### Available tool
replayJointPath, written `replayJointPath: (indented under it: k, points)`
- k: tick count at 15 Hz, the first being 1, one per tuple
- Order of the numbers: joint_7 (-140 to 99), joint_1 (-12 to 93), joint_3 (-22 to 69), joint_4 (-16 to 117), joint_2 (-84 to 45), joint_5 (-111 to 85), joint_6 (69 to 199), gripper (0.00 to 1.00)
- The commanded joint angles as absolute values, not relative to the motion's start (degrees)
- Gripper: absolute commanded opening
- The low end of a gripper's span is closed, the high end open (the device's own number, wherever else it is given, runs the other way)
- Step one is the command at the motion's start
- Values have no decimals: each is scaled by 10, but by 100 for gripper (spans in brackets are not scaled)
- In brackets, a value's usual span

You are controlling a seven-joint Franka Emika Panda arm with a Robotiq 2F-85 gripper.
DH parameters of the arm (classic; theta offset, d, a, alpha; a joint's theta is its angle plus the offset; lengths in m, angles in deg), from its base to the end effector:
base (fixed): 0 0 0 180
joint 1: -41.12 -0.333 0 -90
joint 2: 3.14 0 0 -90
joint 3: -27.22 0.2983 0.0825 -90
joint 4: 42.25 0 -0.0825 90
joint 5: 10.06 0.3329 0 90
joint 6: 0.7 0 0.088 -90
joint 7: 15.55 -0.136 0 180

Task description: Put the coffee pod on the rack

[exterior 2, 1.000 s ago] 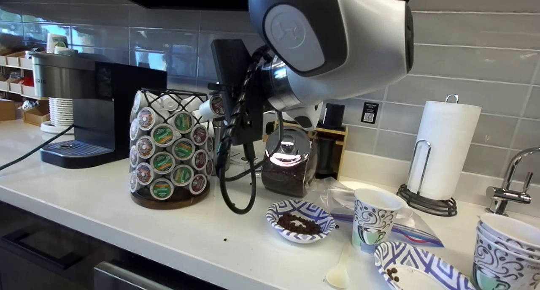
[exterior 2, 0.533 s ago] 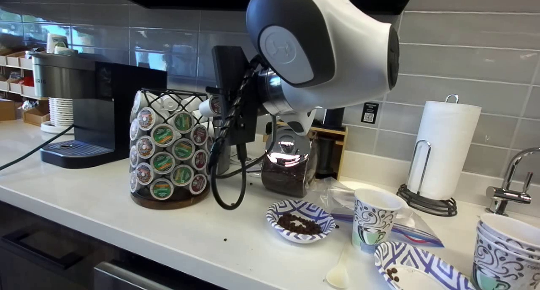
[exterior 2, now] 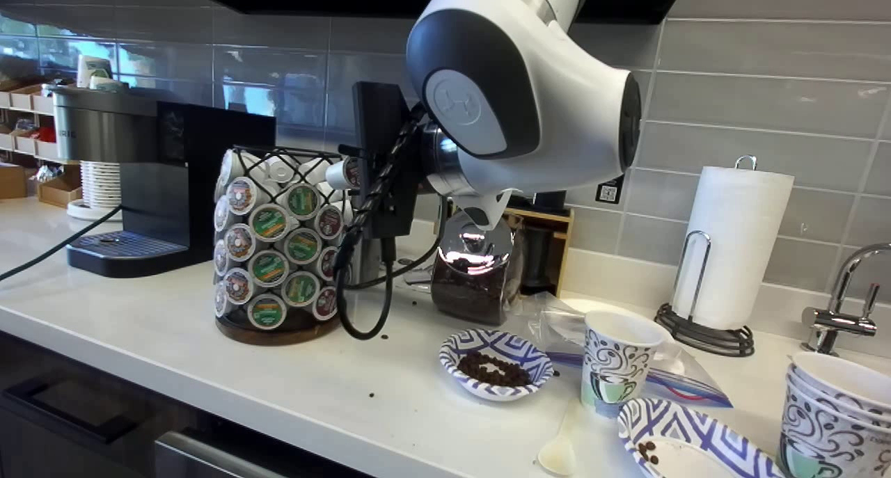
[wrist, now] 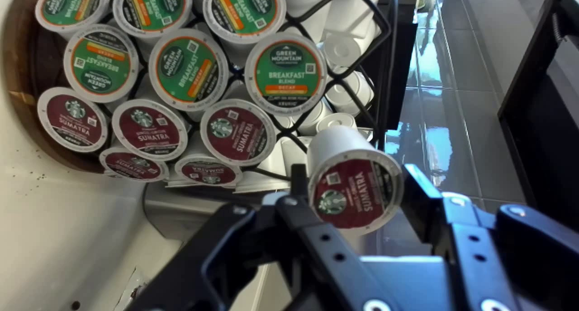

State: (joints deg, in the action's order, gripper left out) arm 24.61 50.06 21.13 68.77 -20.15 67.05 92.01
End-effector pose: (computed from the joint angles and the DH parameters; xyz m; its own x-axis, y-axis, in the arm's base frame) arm 0.5507 -0.0112 0.3696 0.9887 -0.1472 0.0294 -0.0063 -0.2367 -0.9716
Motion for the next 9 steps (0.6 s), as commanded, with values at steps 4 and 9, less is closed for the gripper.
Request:
replayJointPath:
  k: [4, 9]
  points:
    - [215, 502, 215, 662, -233, 688, 890, 28]
    - [197, 502, 220, 653, -245, 692, 881, 28]
